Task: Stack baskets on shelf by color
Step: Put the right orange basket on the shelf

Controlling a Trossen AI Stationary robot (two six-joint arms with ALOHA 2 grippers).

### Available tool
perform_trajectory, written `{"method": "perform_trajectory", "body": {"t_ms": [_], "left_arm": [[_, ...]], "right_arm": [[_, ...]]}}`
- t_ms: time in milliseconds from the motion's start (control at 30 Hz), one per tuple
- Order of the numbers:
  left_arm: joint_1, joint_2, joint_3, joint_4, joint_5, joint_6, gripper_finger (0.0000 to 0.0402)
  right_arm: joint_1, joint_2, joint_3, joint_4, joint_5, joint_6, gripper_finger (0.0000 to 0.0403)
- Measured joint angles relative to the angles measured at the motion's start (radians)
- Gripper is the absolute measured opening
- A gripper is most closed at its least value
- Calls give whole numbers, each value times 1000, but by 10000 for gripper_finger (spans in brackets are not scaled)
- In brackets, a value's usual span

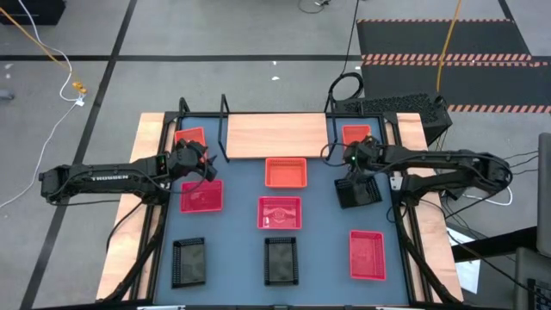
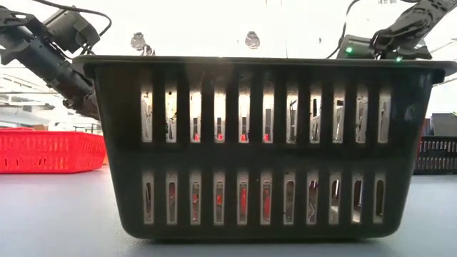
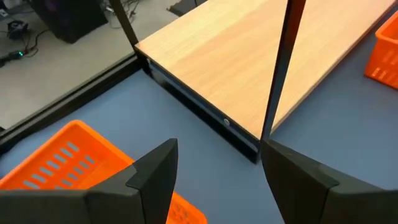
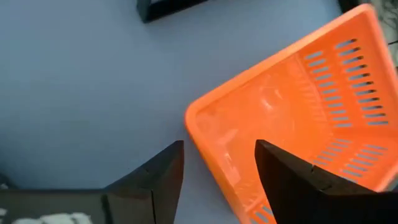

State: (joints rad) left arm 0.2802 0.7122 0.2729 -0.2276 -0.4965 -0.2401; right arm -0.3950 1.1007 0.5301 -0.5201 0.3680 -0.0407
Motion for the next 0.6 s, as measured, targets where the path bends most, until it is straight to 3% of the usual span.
{"method": "perform_trajectory", "body": {"t_ms": [133, 333, 467, 600], "left_arm": [[0, 0, 0, 0, 0, 11, 232], [0, 0, 0, -4, -1, 3, 232], [0, 0, 0, -9, -1, 2, 232], [0, 0, 0, -4, -2, -5, 232]], "right_arm": [[-4, 7, 0, 1, -5, 31, 138], [-4, 4, 0, 22, -3, 56, 13], [-4, -4, 17, 37, 7, 95, 8], [17, -31, 73, 14, 110, 99, 5]]}}
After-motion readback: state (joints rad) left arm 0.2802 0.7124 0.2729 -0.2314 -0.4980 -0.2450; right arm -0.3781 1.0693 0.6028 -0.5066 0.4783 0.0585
